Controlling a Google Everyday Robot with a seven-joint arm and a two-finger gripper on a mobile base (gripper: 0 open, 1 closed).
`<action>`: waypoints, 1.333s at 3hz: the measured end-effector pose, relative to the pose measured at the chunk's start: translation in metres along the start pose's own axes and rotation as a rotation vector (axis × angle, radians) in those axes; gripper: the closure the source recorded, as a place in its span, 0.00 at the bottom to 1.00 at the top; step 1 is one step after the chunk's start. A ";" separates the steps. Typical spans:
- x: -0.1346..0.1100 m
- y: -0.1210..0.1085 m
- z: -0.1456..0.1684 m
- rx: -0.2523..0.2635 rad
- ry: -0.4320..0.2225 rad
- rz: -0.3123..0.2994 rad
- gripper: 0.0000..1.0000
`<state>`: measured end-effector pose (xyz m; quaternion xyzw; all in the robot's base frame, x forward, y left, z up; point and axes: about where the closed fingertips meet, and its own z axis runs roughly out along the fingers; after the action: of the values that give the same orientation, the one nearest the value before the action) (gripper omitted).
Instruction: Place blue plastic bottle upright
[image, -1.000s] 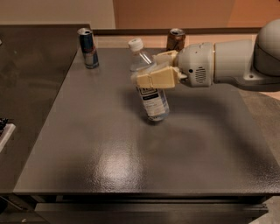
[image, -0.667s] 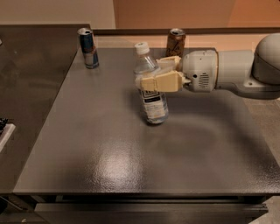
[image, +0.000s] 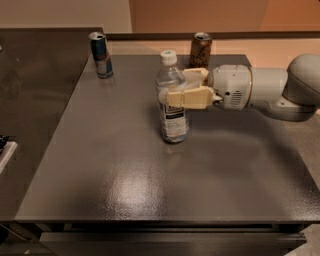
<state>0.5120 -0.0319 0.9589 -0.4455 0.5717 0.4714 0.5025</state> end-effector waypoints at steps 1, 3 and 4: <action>0.003 0.002 -0.001 -0.056 -0.042 -0.029 0.59; 0.009 0.000 -0.007 -0.120 -0.083 -0.072 0.12; 0.008 0.001 -0.005 -0.125 -0.083 -0.073 0.00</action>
Offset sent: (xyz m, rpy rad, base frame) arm -0.0012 -0.0128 -0.0125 0.0999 -0.0868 0.1266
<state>0.5090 -0.0368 0.9515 -0.4766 0.5033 0.5056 0.5137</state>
